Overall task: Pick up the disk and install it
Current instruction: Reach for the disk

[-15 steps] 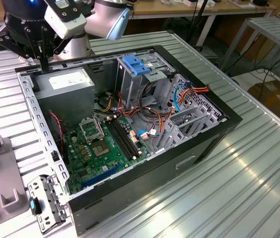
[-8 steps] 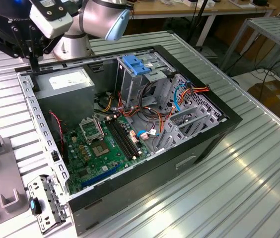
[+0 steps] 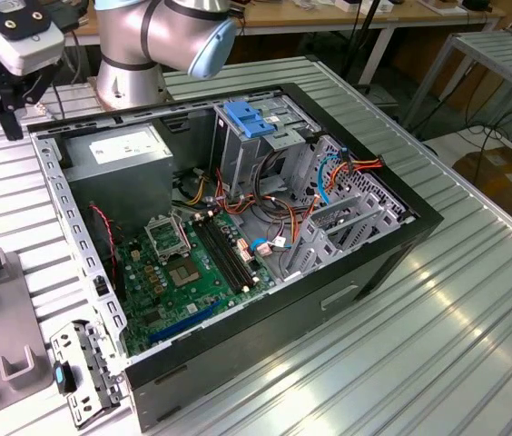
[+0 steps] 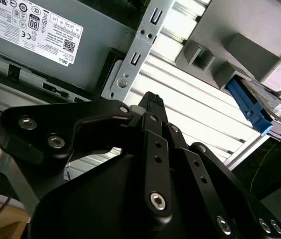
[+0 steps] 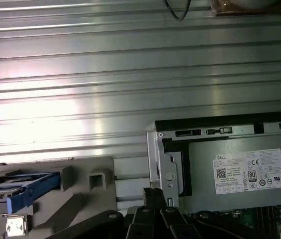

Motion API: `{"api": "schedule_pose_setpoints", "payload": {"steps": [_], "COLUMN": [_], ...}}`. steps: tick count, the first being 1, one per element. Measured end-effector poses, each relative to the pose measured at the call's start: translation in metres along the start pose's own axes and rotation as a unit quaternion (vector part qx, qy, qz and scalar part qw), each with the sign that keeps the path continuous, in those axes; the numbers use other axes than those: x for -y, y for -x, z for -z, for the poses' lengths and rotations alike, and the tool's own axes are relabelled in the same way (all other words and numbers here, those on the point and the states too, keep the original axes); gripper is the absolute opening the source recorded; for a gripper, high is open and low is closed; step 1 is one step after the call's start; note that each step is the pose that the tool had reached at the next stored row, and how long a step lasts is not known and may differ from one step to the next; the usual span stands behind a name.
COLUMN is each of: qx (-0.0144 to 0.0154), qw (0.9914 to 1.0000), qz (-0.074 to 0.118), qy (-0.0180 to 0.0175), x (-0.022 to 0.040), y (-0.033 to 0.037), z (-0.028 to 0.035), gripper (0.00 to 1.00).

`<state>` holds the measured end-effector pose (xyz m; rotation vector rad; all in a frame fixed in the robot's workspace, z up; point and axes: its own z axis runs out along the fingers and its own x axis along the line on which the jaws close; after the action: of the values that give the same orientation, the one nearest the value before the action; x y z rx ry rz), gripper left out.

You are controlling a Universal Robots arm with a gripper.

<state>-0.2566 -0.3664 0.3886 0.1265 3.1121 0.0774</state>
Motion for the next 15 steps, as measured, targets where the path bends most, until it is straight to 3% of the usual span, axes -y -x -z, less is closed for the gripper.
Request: {"api": "schedule_pose_setpoints", "payload": {"steps": [2, 4, 15], "qx": [0.0, 0.0, 0.0], "qw": [1.0, 1.0, 1.0], "qz": [0.0, 0.0, 0.0], "qy": [0.0, 0.0, 0.0], "x": [0.0006, 0.0008, 0.001], "y": [-0.0076, -0.0097, -0.0118], "z": [0.0002, 0.0002, 0.0003], "gripper": [0.11, 0.11, 0.11]}}
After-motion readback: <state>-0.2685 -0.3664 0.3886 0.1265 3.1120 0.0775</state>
